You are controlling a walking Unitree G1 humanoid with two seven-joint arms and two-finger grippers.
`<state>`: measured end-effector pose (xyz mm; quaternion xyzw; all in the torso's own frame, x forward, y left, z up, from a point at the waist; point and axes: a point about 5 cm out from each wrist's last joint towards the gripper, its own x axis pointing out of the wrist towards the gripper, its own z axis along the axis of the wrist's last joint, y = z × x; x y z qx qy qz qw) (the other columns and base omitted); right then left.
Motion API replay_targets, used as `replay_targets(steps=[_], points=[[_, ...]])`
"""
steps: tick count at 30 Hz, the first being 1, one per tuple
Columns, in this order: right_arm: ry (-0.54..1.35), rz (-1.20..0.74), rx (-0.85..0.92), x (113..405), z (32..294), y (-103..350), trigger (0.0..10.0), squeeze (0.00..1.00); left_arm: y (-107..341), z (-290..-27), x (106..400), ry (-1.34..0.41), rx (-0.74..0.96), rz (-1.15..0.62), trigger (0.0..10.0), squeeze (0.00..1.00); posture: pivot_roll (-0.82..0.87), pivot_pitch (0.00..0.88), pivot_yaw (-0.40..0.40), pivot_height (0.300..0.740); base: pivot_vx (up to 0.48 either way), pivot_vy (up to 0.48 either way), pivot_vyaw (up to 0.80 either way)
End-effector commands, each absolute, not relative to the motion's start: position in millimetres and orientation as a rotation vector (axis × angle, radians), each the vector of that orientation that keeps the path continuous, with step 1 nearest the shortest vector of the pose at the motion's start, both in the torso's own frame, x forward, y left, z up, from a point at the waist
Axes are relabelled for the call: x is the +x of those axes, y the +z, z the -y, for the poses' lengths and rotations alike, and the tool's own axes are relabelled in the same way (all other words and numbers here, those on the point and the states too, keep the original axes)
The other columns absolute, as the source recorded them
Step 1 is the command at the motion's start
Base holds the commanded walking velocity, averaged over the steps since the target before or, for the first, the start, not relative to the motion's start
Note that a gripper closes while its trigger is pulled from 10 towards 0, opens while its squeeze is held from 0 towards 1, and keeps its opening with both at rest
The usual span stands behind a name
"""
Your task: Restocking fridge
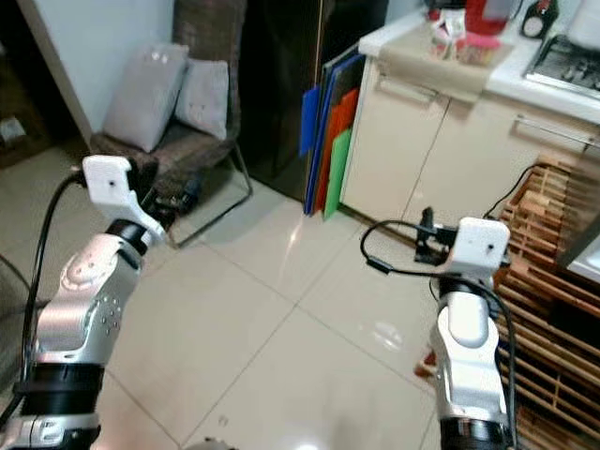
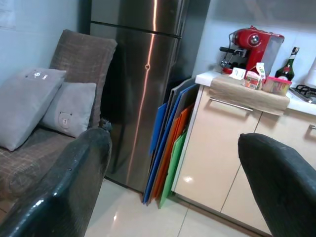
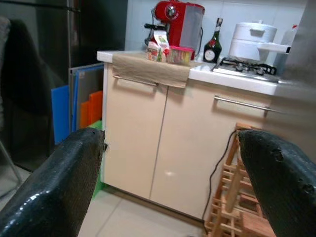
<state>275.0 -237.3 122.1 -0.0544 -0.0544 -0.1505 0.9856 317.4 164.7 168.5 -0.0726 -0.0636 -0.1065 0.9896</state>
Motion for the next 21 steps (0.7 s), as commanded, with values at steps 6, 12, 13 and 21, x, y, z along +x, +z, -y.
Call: replay_targets(steps=[6,12,13,21], points=[[-0.317,0.098,-0.107,279,250,127,10.0,0.00,171,-173,316,-0.179,-0.129,0.144,10.0,0.00,0.00,0.000,-0.013,0.732,0.475,0.000,0.00],[-0.266,0.100,-0.100,280,240,125,10.0,0.00,170,-153,311,-0.265,-0.090,0.144,10.0,0.00,0.00,0.000,-0.009,0.732,0.480,0.000,0.00],[-0.256,0.104,-0.101,280,237,125,10.0,0.00,169,-150,311,-0.280,-0.098,0.141,10.0,0.00,-0.01,0.000,-0.004,0.732,0.480,0.000,0.00],[-0.163,0.132,-0.083,285,213,128,10.0,0.00,156,-122,313,-0.378,-0.139,0.075,10.0,0.00,-0.05,0.000,0.012,0.732,0.478,0.000,0.00]])
